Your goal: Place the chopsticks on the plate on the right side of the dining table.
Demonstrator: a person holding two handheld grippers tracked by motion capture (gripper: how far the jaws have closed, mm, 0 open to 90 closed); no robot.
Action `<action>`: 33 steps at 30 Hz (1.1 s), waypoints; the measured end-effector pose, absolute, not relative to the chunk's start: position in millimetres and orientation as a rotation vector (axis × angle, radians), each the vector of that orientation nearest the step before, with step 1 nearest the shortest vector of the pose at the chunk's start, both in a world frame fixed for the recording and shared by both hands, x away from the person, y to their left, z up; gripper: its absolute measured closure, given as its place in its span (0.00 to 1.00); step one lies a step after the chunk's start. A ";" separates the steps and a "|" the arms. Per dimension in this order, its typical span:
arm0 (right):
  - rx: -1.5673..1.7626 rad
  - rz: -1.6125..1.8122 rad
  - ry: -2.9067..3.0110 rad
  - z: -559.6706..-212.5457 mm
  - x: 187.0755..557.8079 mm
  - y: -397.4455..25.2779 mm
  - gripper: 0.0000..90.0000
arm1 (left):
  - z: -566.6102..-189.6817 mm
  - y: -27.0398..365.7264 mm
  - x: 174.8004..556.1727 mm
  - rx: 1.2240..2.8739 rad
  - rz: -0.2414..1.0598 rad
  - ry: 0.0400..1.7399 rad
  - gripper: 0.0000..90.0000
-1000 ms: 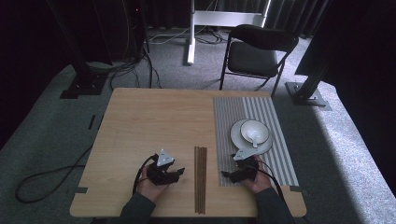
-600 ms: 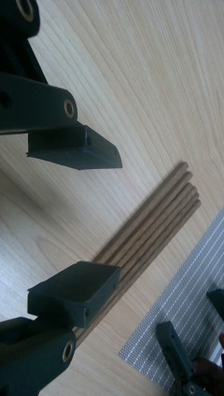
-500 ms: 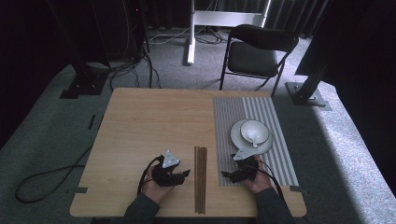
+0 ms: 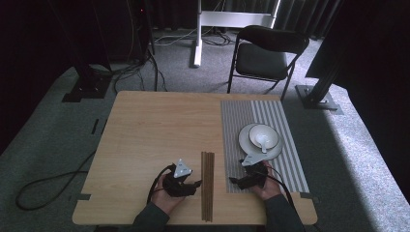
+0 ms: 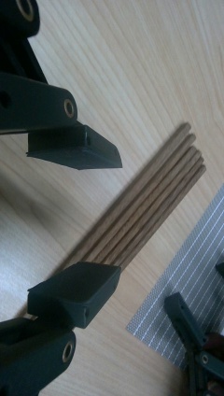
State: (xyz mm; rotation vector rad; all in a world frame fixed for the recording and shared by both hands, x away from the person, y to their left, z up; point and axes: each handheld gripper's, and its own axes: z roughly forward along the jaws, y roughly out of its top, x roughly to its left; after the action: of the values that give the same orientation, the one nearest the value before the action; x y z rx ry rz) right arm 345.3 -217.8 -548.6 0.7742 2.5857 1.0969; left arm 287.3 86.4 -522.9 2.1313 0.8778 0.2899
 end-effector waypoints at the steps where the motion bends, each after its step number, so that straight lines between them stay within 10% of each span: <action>1: 0.774 1.097 2.586 -548.5 345.3 -217.8 0.13 | -523.9 84.4 287.1 2.144 0.291 0.874 0.46; 33: 0.774 1.097 2.586 -548.5 345.3 -217.8 0.13 | -537.9 68.4 284.5 2.217 0.298 0.871 0.56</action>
State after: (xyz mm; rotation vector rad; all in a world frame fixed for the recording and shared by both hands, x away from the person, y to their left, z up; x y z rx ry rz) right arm 345.3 -217.8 -548.5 0.7742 2.5860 1.0965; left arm 284.5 68.4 -537.9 2.2165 0.8707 0.2976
